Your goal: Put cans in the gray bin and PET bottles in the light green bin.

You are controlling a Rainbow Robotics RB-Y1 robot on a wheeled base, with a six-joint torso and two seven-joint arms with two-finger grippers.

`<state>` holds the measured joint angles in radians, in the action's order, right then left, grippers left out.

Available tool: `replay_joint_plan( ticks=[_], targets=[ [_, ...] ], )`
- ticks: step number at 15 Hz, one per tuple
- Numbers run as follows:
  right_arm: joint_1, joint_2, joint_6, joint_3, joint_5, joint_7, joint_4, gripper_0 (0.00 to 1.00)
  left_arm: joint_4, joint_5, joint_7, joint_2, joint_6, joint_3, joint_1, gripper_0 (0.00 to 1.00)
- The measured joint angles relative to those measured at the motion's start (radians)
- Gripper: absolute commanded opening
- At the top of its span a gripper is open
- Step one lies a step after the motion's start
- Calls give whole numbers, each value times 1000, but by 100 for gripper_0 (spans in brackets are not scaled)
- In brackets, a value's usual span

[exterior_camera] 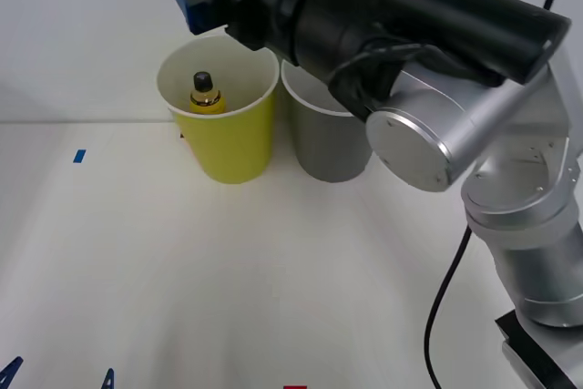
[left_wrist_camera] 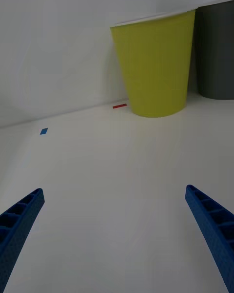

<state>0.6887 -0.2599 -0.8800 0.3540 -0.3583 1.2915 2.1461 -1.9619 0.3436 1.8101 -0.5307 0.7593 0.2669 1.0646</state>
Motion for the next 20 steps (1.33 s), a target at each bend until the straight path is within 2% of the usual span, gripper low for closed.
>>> replay_joint_plan(
  ticks=[5,9,15,20],
  targets=[
    [-240,-93,-23,-118,71,-26,246,100,0,0,0,0,0,0,0,100],
    [-456,-180,24,-225,84,-49,389,100,0,0,0,0,0,0,0,100],
    [-790,-223,254,-358,76,-63,440,100,0,0,0,0,0,0,0,100],
    [-913,-211,291,-388,86,-65,439,100,0,0,0,0,0,0,0,100]
  ],
)
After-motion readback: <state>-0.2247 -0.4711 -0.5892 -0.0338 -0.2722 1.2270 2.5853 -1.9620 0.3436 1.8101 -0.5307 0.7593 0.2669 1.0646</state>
